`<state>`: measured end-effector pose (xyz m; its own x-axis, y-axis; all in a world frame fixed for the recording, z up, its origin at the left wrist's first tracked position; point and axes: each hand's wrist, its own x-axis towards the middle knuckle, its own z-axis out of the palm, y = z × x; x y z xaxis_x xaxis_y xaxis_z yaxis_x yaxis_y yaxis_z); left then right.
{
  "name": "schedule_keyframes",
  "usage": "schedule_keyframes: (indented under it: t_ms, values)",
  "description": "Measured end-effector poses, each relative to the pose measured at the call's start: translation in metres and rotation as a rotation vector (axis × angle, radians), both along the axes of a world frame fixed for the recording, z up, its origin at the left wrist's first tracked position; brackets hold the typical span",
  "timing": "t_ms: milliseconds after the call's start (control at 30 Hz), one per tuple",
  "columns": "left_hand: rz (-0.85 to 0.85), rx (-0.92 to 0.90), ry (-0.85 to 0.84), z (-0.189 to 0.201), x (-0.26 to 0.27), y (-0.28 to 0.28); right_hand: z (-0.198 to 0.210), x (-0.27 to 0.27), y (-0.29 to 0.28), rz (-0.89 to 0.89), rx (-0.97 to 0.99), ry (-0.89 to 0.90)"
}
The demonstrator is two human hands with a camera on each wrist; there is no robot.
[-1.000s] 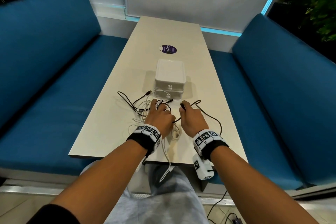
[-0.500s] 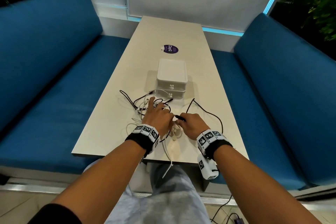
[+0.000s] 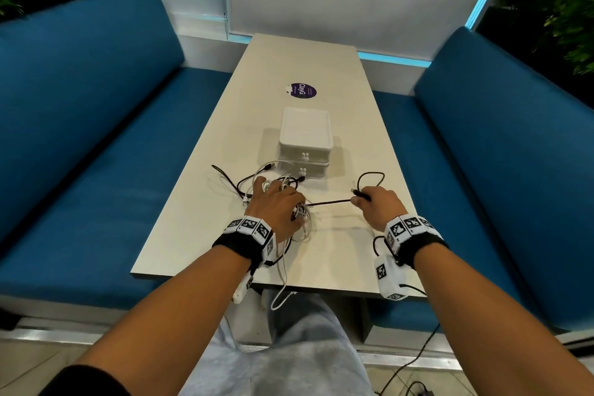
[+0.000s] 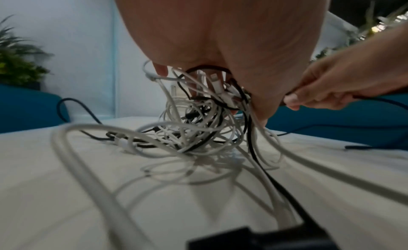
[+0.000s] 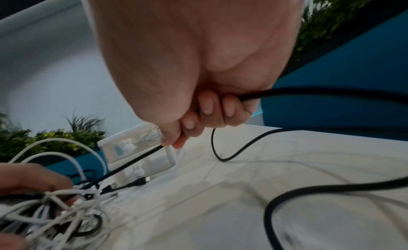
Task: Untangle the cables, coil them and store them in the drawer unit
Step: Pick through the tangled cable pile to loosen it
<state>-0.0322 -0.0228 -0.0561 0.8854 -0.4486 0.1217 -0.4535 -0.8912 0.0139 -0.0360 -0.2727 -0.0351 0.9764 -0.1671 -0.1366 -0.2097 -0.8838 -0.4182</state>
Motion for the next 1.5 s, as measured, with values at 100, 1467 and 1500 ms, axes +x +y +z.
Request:
schedule_keyframes:
  t_ms: [100, 1467, 1500]
  values:
    - [0.007, -0.018, 0.014, 0.001, 0.001, 0.003, -0.005, -0.003, -0.007, -0.071, -0.021, 0.006]
    - [0.023, 0.133, -0.106, 0.000, -0.014, 0.006, 0.003, -0.001, -0.006, -0.085, 0.013, 0.008]
    - [0.018, 0.133, -0.101, 0.000, -0.015, 0.004, 0.001, -0.003, -0.005, -0.095, -0.020, 0.018]
